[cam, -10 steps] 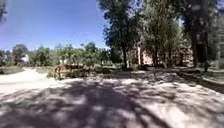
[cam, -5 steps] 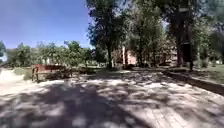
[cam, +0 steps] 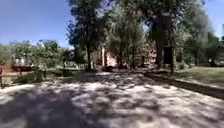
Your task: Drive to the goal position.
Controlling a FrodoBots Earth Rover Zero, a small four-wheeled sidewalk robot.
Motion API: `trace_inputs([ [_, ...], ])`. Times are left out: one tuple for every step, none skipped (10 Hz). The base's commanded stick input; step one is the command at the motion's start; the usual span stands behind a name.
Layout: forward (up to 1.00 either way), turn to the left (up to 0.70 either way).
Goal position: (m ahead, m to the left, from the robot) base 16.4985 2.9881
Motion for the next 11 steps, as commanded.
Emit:
trace_inputs([
  [0.85,-0.34],
  [0.85,-0.26],
  [0.85,0.00],
  [0.85,0.00],
  [0.85,0.00],
  [0.85,0.00],
  [0.85,0.00],
  [0.85,0.00],
  [0.85,0.00],
  [0.85,0.34],
  [0.85,0.34],
])
